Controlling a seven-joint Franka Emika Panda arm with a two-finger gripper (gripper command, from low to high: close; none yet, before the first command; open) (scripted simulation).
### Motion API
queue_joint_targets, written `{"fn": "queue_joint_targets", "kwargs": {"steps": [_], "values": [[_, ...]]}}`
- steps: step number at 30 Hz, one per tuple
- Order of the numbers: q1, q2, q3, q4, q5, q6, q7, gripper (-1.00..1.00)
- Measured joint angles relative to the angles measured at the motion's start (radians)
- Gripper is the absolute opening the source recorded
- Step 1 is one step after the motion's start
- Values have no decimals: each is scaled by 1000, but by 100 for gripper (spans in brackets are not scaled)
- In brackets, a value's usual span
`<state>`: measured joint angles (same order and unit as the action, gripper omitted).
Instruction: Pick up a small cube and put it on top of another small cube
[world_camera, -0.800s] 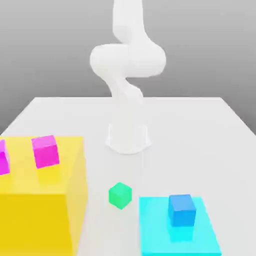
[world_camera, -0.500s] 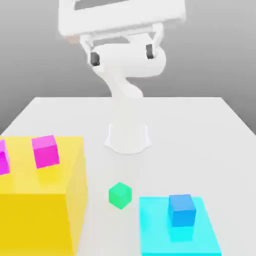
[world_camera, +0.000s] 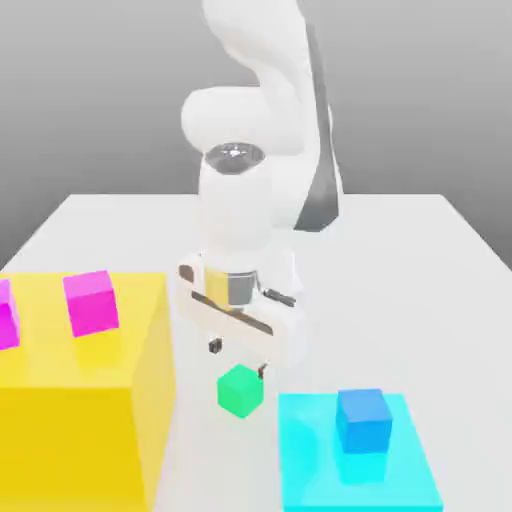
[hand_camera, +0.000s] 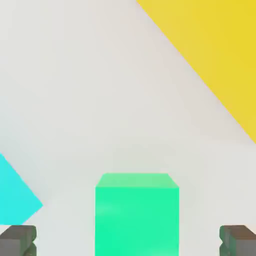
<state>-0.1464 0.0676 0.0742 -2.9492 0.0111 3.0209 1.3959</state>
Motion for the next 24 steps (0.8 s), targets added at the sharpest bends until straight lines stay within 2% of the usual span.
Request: {"fn": "queue_joint_targets", "kwargs": {"steps": [5,6,13,18,23,24], "values": [[58,154,-59,24,-17,127,17,0],[67,175,-67,27,-16,145,18,-100],[68,176,-69,27,-20,147,21,-100],[30,43,-27,7,4,36,-2,-100],[34,-110,-25,-25,7,-87,2,-100],[50,-128,-30,-20,33,-93,-23,-100]]}}
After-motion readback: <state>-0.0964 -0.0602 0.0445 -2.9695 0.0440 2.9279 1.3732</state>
